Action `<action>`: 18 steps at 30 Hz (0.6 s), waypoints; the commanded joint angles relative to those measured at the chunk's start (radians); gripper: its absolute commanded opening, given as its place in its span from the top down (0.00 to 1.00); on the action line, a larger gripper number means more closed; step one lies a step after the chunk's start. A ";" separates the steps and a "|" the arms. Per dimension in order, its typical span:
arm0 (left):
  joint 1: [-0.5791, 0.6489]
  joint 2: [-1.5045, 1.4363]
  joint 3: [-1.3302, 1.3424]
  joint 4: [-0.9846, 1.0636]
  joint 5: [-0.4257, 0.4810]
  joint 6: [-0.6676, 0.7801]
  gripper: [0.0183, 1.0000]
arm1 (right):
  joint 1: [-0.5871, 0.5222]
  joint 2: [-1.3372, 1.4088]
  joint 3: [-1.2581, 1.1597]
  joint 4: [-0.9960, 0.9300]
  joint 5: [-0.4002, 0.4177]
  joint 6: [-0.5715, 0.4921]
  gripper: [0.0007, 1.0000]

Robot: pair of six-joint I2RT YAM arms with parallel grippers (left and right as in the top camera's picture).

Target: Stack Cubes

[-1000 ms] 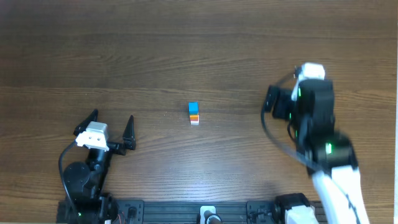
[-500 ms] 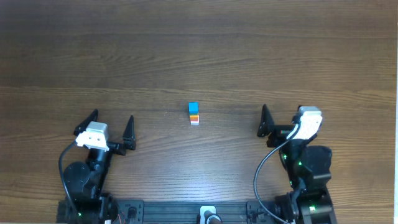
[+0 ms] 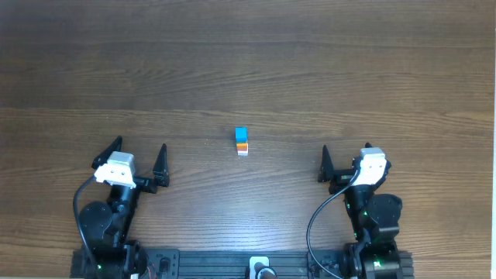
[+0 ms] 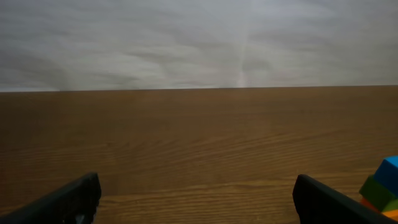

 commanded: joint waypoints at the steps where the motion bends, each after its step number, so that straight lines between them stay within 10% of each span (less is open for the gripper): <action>1: 0.004 -0.005 -0.007 0.002 -0.009 0.015 0.01 | -0.015 -0.059 -0.026 0.014 -0.008 -0.050 0.01; 18: 0.004 -0.005 -0.007 0.002 -0.009 0.015 0.00 | -0.082 -0.119 -0.032 0.026 -0.001 -0.082 0.01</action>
